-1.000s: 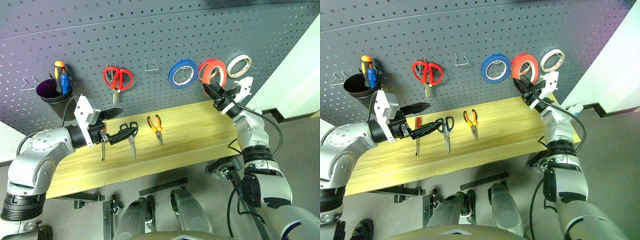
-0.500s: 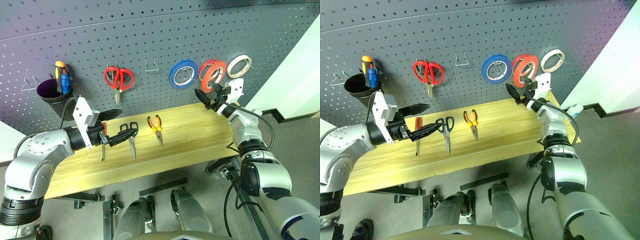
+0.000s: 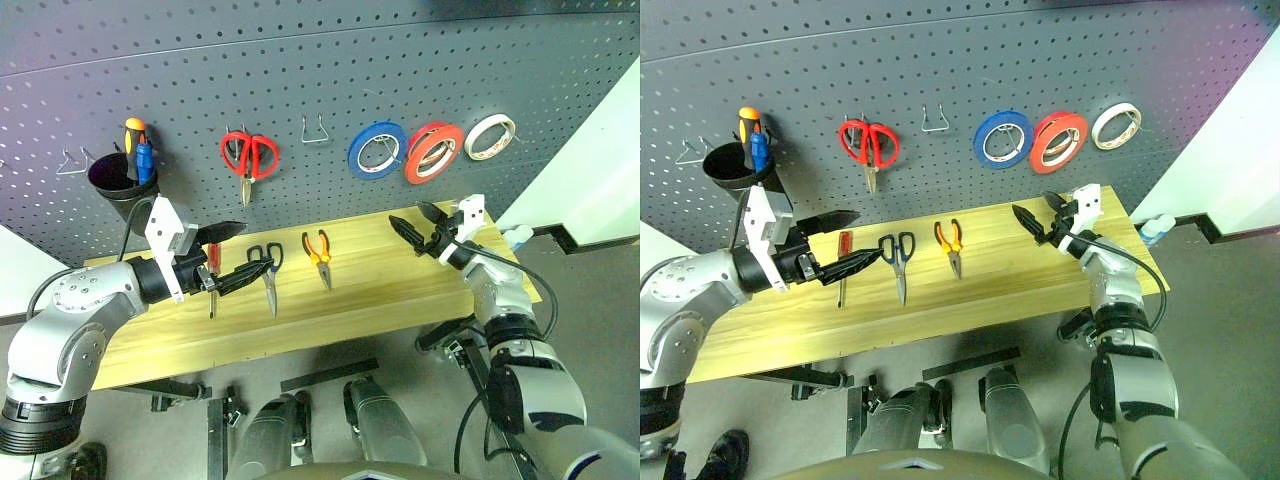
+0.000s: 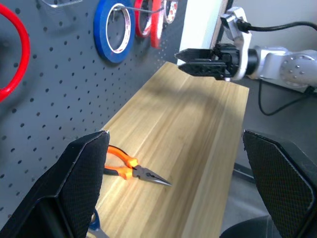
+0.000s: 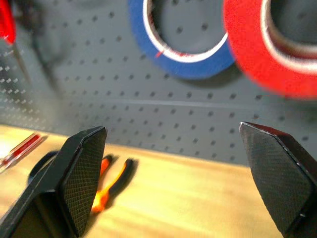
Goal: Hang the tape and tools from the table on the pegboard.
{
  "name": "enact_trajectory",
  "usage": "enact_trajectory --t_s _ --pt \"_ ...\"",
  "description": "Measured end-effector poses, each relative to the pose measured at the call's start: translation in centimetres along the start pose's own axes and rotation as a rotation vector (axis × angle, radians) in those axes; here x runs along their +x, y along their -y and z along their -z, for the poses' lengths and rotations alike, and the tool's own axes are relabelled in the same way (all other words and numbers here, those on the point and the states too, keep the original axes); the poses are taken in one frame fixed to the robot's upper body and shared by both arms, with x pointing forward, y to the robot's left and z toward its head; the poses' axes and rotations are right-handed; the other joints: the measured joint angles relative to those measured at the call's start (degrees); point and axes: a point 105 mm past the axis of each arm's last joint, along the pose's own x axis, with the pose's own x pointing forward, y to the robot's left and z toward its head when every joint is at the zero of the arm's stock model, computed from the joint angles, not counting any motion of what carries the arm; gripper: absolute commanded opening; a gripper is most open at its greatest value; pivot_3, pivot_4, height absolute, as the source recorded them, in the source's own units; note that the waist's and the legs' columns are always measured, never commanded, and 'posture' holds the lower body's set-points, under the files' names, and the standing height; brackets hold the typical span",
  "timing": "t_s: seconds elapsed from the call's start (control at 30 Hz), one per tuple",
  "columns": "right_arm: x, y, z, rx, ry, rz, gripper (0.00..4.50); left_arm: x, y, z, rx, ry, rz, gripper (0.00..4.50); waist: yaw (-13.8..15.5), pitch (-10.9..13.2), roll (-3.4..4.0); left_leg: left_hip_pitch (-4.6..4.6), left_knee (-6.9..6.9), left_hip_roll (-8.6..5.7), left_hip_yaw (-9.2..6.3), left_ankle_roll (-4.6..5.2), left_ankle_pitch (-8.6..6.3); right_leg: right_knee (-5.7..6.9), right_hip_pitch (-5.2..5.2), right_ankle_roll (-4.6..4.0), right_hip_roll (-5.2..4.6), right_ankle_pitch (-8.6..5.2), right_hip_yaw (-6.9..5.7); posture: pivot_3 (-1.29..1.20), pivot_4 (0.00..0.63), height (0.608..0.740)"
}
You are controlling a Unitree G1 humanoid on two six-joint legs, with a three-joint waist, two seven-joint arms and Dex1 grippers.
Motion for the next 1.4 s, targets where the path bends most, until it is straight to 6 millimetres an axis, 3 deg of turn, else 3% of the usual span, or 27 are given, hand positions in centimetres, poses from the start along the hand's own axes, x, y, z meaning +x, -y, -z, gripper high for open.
enact_trajectory --t_s 0.13,0.3,0.7,0.97,1.4 --pt "0.5 -0.7 0.5 -0.075 -0.079 0.045 4.46 -0.8 -0.1 1.0 -0.02 -0.027 -0.024 4.5 -0.51 0.01 0.01 0.02 -0.02 0.01 0.0 0.0 0.0 0.02 -0.02 -0.02 0.0 -0.01 0.02 -0.17 0.224 0.729" --pt "2.6 -3.3 1.6 -0.114 -0.184 0.036 4.46 -2.7 -1.0 1.4 -0.016 -0.057 -0.103 4.5 -0.06 0.13 0.01 0.04 -0.07 0.04 0.01 0.0 0.0 0.01 -0.04 -0.06 -0.02 -0.01 0.02 -0.12 0.259 0.729" --pt "6.1 -9.2 4.1 -0.124 -0.325 -0.026 4.46 -5.6 -0.8 1.7 0.008 -0.087 -0.24 4.5 4.3 1.26 -0.29 0.04 -0.18 0.04 0.02 0.04 -0.04 -0.14 -0.22 -0.24 -0.06 -0.12 0.02 -0.02 0.29 0.729" --pt "7.4 -10.3 4.2 -0.118 -0.37 -0.004 4.46 -6.4 -0.1 1.2 0.012 -0.076 -0.269 4.5 5.72 2.2 -0.42 -0.01 -0.32 0.04 0.0 0.12 -0.1 -0.39 -0.26 -0.26 -0.07 -0.14 -0.01 0.02 0.318 0.729" --pt "8.1 -8.8 4.7 -0.109 -0.498 0.203 4.46 -6.5 0.2 0.2 0.011 -0.045 -0.285 4.5 5.83 3.49 -0.5 -0.29 -1.14 0.04 -0.02 0.11 -0.08 -1.04 -0.45 -0.1 -0.09 -0.05 -0.04 0.0 0.352 0.729"
